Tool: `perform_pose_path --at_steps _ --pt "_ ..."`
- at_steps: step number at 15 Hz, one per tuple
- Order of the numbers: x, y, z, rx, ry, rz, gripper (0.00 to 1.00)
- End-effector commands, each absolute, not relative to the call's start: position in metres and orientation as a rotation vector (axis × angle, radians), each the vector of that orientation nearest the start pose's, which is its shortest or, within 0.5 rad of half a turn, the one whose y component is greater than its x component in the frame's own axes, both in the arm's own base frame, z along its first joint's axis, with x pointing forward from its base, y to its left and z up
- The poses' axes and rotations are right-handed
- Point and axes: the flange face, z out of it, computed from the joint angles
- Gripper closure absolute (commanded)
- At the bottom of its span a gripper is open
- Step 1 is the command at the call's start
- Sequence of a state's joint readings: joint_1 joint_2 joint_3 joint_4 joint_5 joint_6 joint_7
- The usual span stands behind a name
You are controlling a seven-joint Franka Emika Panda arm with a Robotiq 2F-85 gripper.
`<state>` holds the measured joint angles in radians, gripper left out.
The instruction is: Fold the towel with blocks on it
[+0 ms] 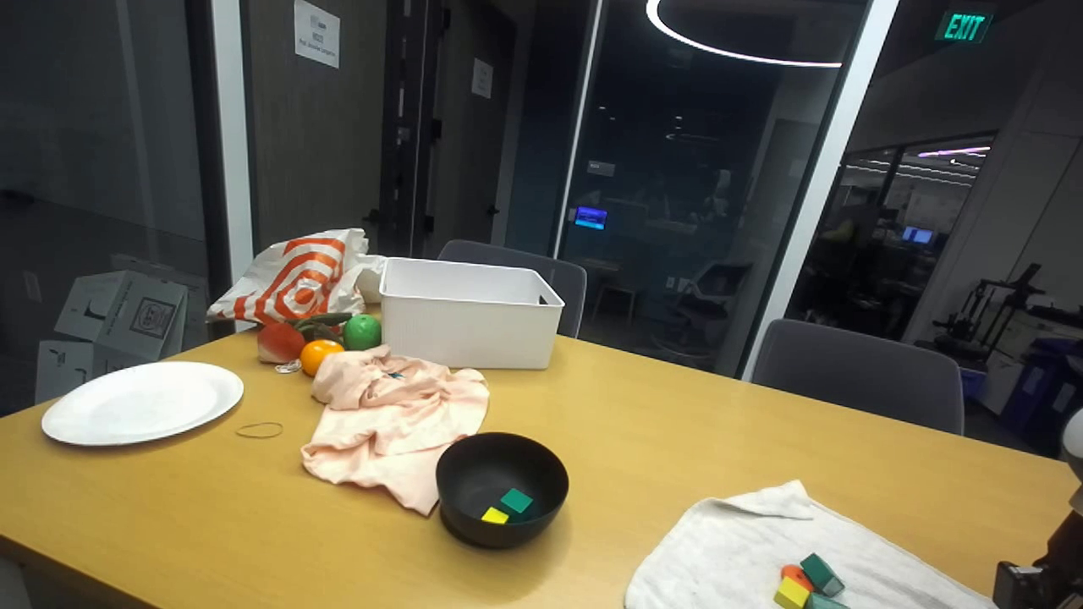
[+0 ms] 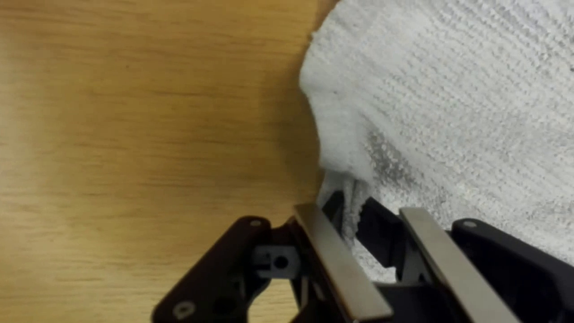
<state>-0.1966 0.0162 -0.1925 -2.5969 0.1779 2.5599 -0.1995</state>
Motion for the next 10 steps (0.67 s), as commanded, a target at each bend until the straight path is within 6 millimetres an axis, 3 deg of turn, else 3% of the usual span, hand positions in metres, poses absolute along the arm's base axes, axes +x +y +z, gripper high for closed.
perform_pose_path --at_steps 1,5,10 --pt "0.408 -0.168 0.272 -2.976 0.528 -0.021 0.95" --pt "0.42 -0.154 0.316 -2.993 0.453 -0.17 0.95" --pt "0.424 -0.093 0.379 -2.834 0.189 -0.259 0.95"
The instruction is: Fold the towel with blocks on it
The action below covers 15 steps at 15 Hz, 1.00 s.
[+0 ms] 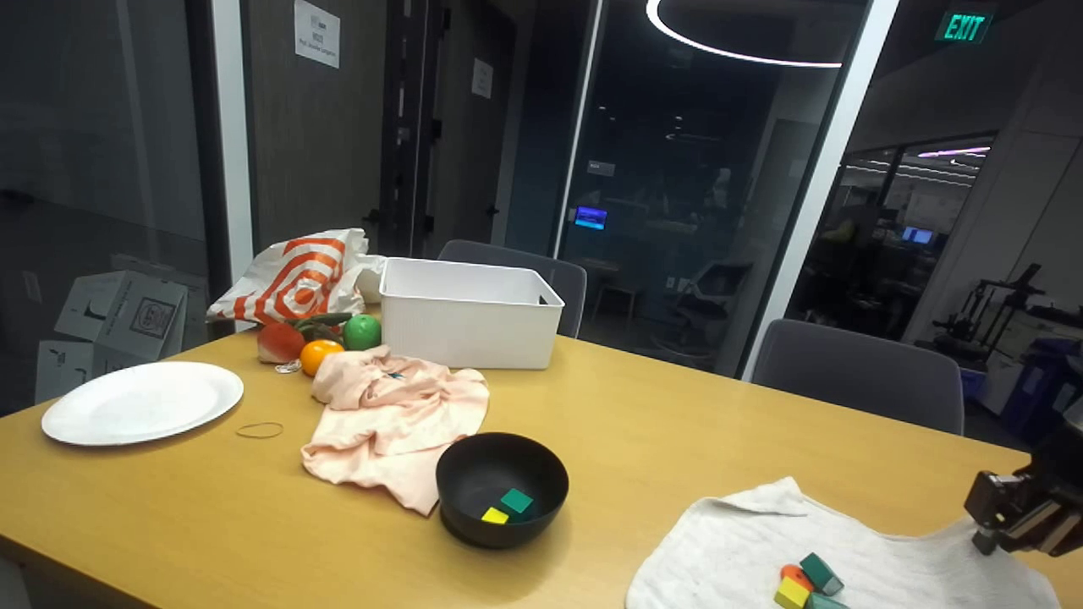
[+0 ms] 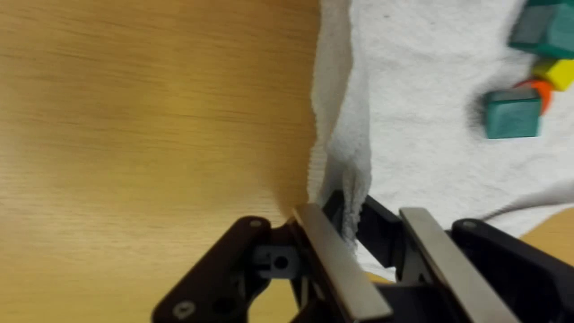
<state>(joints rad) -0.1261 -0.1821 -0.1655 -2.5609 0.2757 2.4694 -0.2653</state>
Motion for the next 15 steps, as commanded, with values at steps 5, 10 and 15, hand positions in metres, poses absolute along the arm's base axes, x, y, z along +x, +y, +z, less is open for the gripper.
perform_pose_path --at_steps 5,10,15 --pt "0.425 -0.014 0.407 -2.678 -0.125 -0.204 0.95" --pt "0.418 0.052 0.383 -2.547 -0.437 -0.052 0.95" --pt "0.417 0.082 0.362 -2.489 -0.651 0.058 0.49"
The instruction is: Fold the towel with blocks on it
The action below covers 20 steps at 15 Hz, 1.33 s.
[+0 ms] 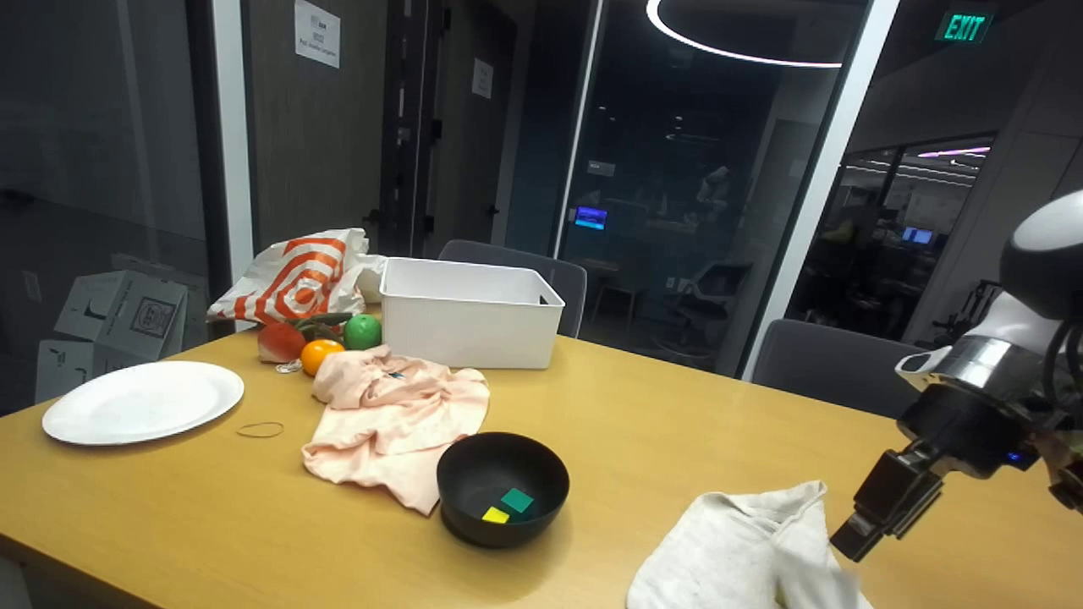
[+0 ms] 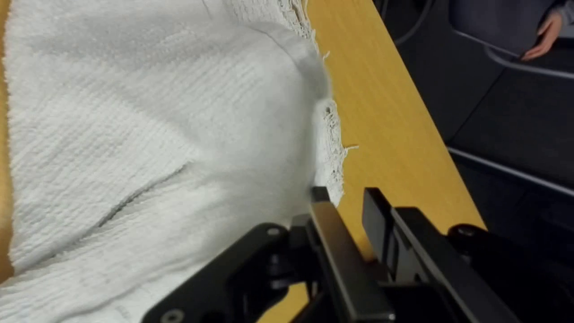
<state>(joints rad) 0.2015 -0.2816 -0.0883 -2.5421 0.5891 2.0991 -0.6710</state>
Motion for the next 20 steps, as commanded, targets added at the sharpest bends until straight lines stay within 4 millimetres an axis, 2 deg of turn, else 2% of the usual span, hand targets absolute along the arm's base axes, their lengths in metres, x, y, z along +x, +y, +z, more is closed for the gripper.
perform_pose_path --at_steps 1,5,7,10,11,13,16,20 --pt "0.419 0.081 0.359 -2.48 -0.651 0.079 0.42" --pt "0.424 0.058 0.36 -2.581 -0.59 0.105 0.11" --pt "0.42 0.059 0.363 -2.577 -0.62 0.074 0.01" --pt "0.412 0.082 0.366 -2.623 -0.696 -0.018 0.0" --pt "0.421 0.066 0.356 -2.59 -0.639 0.048 0.0" --pt "0.418 0.08 0.358 -2.602 -0.681 0.024 0.0" --pt "0.416 0.083 0.359 -2.606 -0.694 0.015 0.0" --pt "0.406 0.152 0.367 -2.557 -0.829 -0.074 0.0"
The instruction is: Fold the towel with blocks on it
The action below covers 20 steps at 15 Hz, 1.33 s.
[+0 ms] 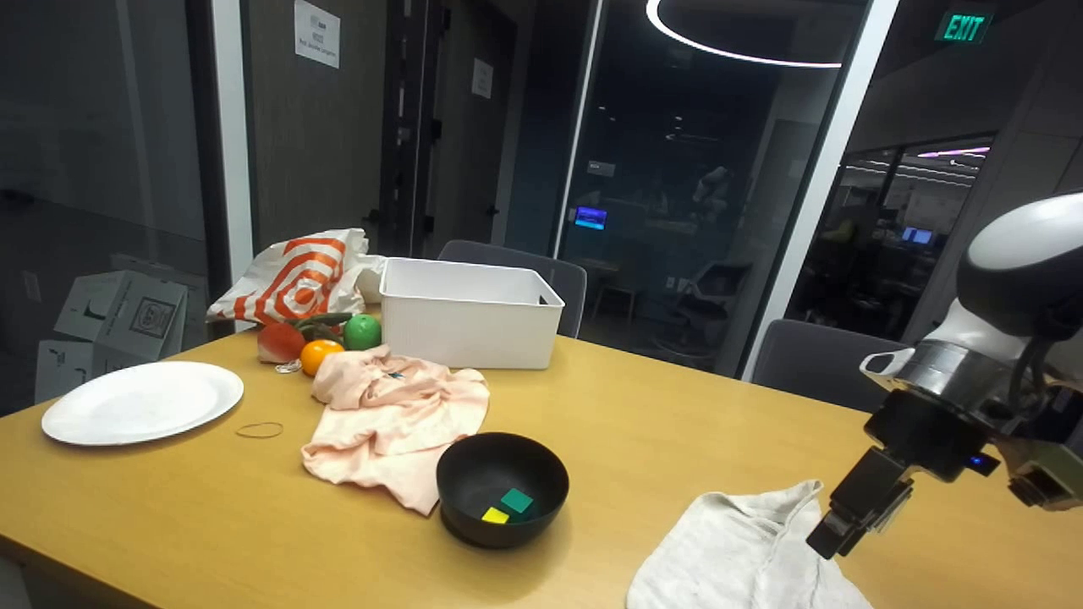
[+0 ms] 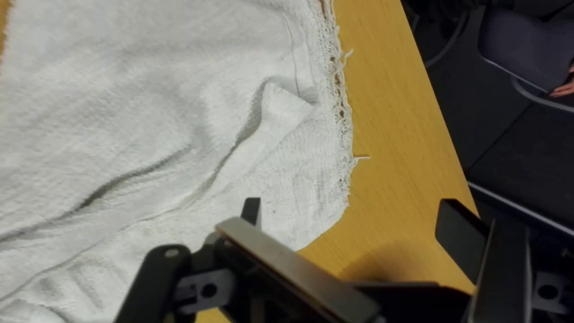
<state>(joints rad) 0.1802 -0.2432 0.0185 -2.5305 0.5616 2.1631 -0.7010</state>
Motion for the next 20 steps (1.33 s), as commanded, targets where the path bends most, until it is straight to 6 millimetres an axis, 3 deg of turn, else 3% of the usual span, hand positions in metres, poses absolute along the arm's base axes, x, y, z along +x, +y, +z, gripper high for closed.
perform_pose_path --at_steps 1,4,7,12,14,20 --pt "0.404 0.172 0.371 -2.561 -0.891 -0.123 0.0" --pt "0.401 0.225 0.37 -2.551 -1.062 -0.223 0.0" --pt "0.399 0.264 0.348 -2.553 -1.262 -0.314 0.0" --pt "0.398 0.287 0.304 -2.564 -1.482 -0.311 0.0" --pt "0.402 0.285 0.285 -2.586 -1.587 -0.27 0.0" --pt "0.418 0.28 0.255 -2.629 -1.715 -0.17 0.0"
